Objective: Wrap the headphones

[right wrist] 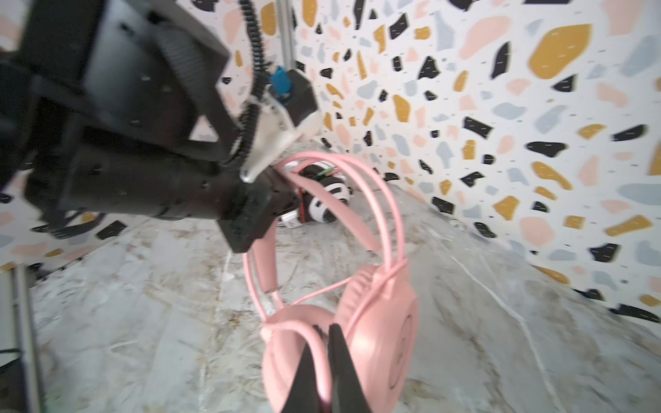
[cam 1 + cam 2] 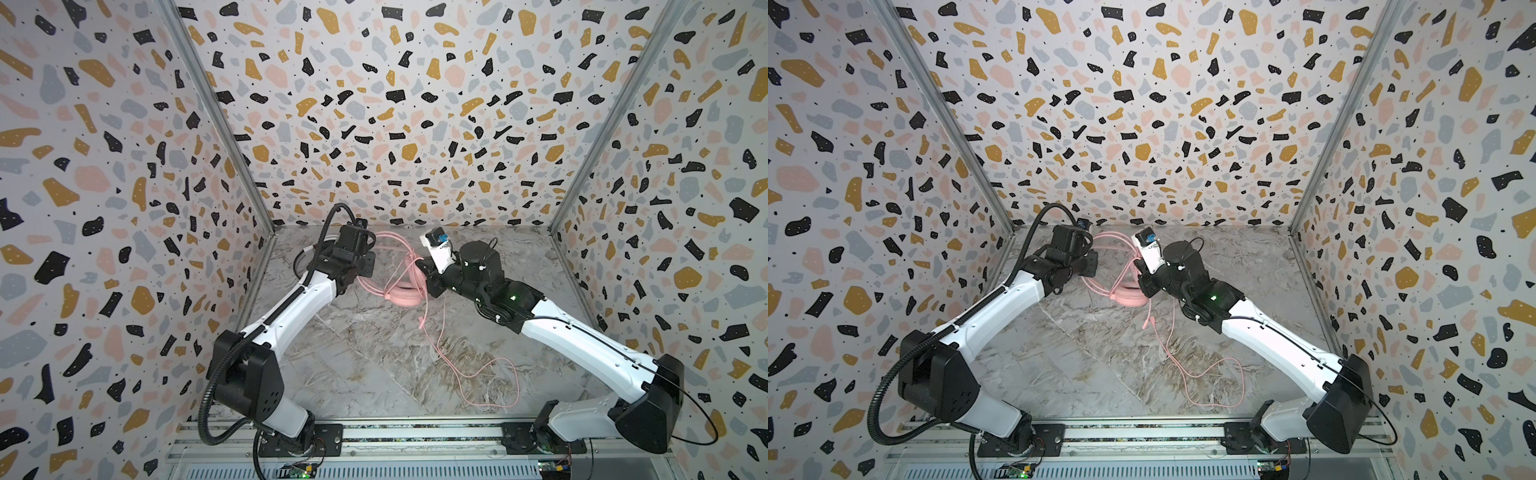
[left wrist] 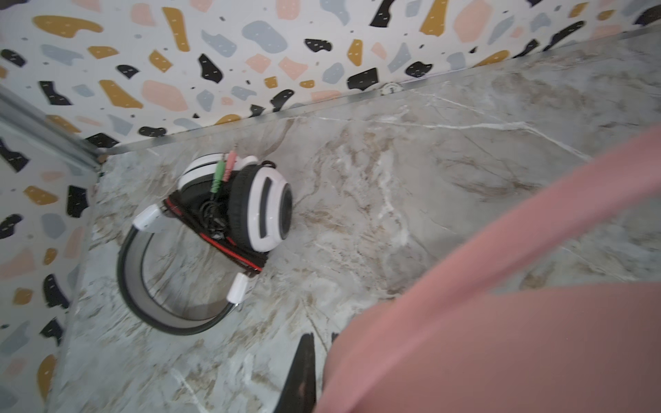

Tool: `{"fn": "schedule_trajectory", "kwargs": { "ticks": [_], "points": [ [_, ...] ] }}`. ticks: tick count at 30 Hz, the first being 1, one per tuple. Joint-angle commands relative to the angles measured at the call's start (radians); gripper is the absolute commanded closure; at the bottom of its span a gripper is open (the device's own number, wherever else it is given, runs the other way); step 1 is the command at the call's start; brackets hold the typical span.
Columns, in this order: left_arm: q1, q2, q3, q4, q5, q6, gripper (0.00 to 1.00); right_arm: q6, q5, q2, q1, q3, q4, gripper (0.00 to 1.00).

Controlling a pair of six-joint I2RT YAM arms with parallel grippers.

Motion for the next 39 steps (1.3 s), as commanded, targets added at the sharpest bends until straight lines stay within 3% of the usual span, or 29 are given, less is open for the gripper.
{"fn": "schedule_trajectory", "kwargs": {
  "ticks": [1,8,14,24,30,39],
  "points": [
    [-0.030,-0.008,0.008,0.040,0.063,0.060,1.00,-0.075,0.137,-0.062,-0.029,0.020,0.020,1.00],
    [-0.063,-0.021,-0.006,0.048,0.149,0.125,1.00,-0.114,0.155,-0.040,-0.123,0.040,0.009,1.00],
    [-0.067,-0.039,-0.021,0.079,0.262,0.138,1.00,-0.072,0.087,-0.044,-0.180,-0.036,0.064,1.00],
    [-0.068,-0.046,-0.029,0.114,0.457,0.149,1.00,0.063,-0.229,-0.095,-0.318,-0.207,0.201,0.94],
    [-0.067,-0.058,-0.032,0.147,0.627,0.151,1.00,0.127,-0.444,-0.058,-0.331,-0.267,0.331,0.91],
    [-0.064,-0.080,-0.066,0.244,0.790,0.110,1.00,0.156,-0.557,-0.013,-0.354,-0.364,0.490,0.90]
  ]
}}
